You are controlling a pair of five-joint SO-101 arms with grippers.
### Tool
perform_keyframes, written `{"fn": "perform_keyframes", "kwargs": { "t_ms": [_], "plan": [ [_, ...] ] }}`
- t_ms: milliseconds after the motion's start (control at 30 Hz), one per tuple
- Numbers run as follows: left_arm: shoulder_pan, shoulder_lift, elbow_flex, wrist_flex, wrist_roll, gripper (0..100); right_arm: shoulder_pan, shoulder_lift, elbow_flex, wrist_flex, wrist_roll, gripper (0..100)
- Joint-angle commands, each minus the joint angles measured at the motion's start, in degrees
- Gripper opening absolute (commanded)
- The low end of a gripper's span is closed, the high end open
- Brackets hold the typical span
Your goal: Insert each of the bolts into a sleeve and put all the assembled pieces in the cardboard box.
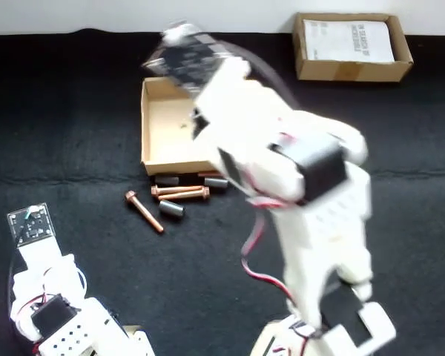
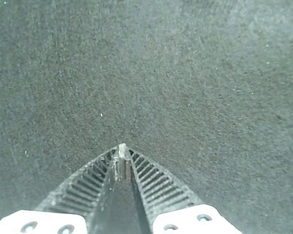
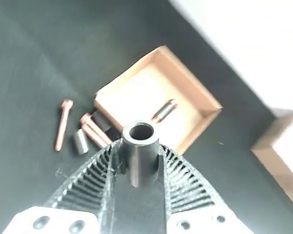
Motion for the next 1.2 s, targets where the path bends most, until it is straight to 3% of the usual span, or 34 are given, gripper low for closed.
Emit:
{"fn": "perform_keyframes", "kwargs": {
  "t_ms": [0,200,400,733,900,1167],
  "plan": [
    [1.1,-0.4,1.1,0.1,-0.3,1,6.0,-7.9,-2.2,0.6,-5.9,0.9],
    [9.7,-0.6,0.6,-0.2,1.0,1,16.3,-16.0,-2.2,0.7,-17.5,0.8],
    [17.0,-0.6,-5.9,-1.5,18.1,1,23.6,-25.1,8.6,0.6,-22.6,0.8],
    [31.6,-0.4,-17.9,-1.1,32.1,1,24.0,-44.2,41.9,0.4,-22.6,0.8],
    [35.8,1.2,-20.4,-1.1,34.1,1,24.0,-51.2,56.6,-2.2,-22.6,0.8],
    [37.0,28.4,-35.9,-1.1,36.1,1,24.0,-62.2,76.9,-14.3,-21.7,0.8]
  ]
}}
